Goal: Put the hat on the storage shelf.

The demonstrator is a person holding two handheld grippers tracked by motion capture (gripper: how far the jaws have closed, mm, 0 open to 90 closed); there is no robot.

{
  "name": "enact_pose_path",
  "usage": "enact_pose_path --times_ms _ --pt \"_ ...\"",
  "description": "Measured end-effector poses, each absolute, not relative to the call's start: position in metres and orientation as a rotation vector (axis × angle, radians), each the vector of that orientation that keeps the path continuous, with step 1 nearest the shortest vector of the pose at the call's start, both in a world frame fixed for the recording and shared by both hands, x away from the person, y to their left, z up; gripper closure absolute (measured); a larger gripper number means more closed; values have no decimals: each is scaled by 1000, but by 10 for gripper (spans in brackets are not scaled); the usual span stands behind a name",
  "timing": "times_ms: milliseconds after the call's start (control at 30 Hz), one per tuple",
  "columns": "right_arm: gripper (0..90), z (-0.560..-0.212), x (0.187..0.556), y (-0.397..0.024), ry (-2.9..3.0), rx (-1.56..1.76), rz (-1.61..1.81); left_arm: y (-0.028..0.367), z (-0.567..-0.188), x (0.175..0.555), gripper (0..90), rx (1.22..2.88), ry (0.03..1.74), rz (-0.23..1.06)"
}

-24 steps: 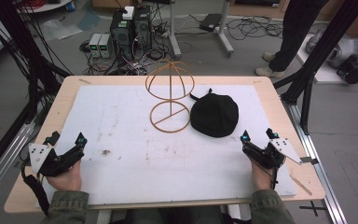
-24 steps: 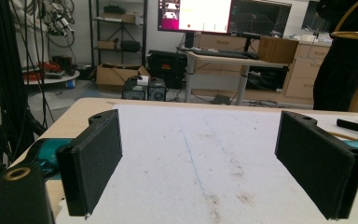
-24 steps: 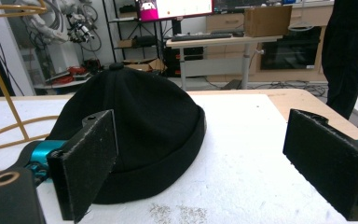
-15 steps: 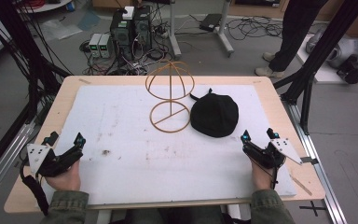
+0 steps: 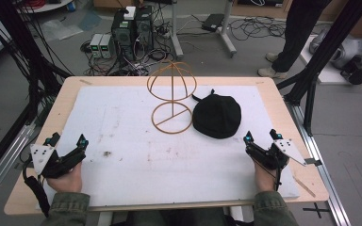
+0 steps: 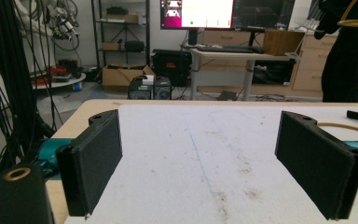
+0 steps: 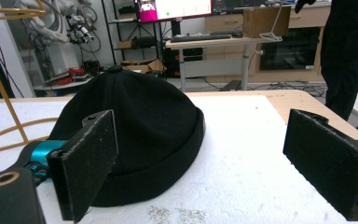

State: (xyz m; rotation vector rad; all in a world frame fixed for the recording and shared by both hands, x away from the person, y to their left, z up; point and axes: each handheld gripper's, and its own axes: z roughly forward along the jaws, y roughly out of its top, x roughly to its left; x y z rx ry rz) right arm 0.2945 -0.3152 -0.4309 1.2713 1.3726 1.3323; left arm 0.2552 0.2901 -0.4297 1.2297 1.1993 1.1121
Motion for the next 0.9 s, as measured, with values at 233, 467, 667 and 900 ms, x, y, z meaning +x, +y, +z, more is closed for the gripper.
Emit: enact_pose_path --times_ms 233,467,667,900 --pt "91 -430 298 -313 1400 1253 1332 289 -430 256 149 1238 1196 1116" --pt "92 -424 302 -308 1437 1211 1329 288 -430 256 153 1243 1191 1109" --pt "91 -417 307 -307 1461 1188 1335 287 -430 257 153 1249 1185 1109" --pt "91 -410 317 -305 1489 1182 1352 286 -430 256 153 1247 1185 1103"
